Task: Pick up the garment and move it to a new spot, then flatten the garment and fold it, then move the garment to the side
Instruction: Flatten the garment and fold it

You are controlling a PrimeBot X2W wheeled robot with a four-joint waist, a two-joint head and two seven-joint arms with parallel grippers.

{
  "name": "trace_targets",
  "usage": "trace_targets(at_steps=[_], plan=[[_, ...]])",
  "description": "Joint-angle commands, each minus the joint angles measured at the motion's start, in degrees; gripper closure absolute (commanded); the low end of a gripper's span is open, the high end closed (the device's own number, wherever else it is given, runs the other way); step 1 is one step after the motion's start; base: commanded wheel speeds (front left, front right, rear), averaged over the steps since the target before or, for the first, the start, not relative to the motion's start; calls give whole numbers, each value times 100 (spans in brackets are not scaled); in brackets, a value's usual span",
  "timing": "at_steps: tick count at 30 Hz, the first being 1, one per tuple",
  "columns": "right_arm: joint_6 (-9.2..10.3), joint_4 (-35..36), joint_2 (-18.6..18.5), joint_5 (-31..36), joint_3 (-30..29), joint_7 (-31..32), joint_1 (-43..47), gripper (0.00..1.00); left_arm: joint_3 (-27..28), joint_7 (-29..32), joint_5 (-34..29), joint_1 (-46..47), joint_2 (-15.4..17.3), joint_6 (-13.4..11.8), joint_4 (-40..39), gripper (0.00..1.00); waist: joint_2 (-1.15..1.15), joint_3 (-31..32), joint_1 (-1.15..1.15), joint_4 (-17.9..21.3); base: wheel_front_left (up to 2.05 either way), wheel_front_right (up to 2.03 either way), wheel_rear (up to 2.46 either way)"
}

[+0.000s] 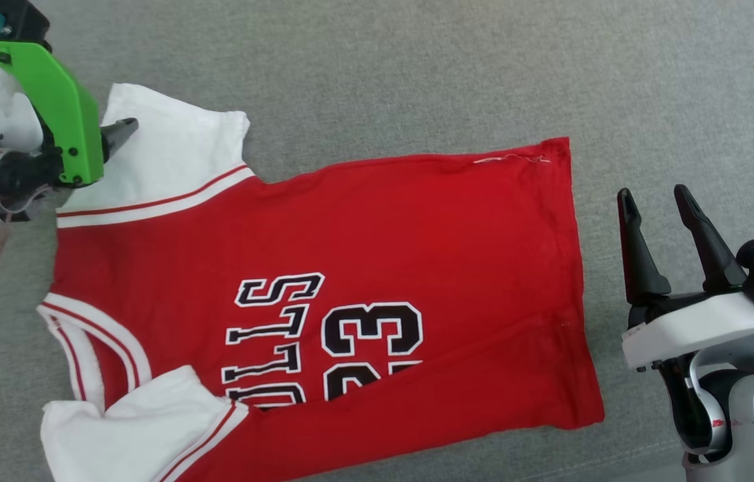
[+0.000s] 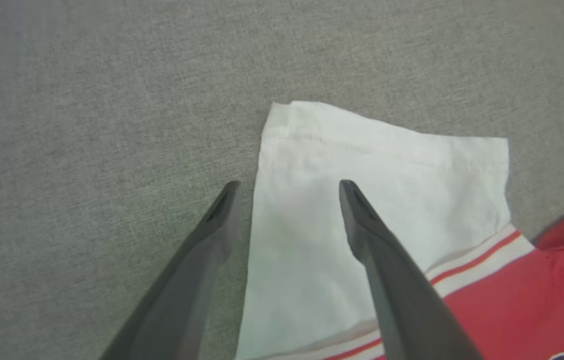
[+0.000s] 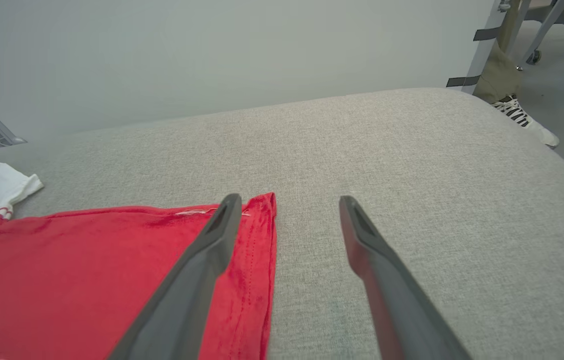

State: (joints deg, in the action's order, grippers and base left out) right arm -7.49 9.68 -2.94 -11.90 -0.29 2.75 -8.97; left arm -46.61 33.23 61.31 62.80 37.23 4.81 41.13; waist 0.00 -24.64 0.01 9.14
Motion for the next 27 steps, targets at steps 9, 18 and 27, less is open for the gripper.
trace_targets(at_steps=[9, 18, 27], plan=[[0, -153, 6, -149, 49, -128, -182, 0, -276, 547, -142, 297, 3, 1, 603, 0, 0, -473, -1, 320, 0, 0, 0], [0, -269, 6, -344, -11, -56, -312, 0, -400, 1508, 156, 197, -167, 5, 764, 100, 0, -581, -1, 366, 0, 0, 0], [0, -498, -9, -582, -110, 433, -511, 0, -309, 1273, 147, 335, -164, -46, 511, 100, 0, -415, -1, 246, 0, 0, 0]])
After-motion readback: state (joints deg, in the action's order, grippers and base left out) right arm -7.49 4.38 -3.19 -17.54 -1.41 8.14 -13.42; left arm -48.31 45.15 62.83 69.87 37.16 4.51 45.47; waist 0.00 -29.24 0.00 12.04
